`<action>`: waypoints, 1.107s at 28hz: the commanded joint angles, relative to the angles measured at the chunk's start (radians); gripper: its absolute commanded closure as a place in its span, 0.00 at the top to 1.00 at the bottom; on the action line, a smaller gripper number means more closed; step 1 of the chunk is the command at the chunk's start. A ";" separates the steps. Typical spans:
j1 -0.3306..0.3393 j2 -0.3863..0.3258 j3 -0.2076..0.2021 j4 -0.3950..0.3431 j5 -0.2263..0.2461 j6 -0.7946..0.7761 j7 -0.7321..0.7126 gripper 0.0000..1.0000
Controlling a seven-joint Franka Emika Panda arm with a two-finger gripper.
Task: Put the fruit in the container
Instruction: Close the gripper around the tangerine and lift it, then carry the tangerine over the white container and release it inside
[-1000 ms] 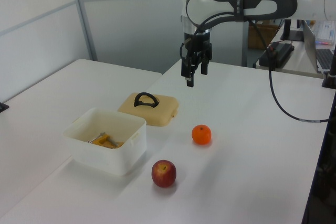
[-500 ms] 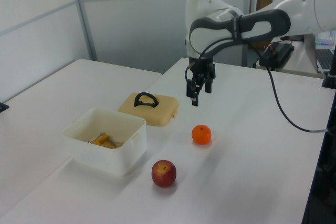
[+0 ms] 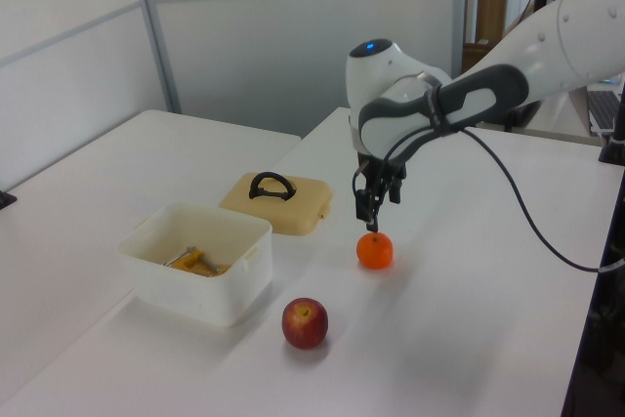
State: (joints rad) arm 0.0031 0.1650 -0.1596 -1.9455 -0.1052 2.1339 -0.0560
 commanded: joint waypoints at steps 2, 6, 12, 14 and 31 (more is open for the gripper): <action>0.015 0.063 0.002 -0.009 -0.062 0.070 0.091 1.00; 0.029 0.111 0.003 -0.009 -0.096 0.119 0.140 1.00; 0.046 0.148 0.003 -0.009 -0.148 0.147 0.209 1.00; 0.052 0.154 0.003 -0.007 -0.148 0.147 0.214 1.00; 0.040 0.080 -0.003 0.105 0.010 0.130 0.258 0.00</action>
State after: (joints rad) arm 0.0494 0.3002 -0.1577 -1.8883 -0.2008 2.2620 0.1901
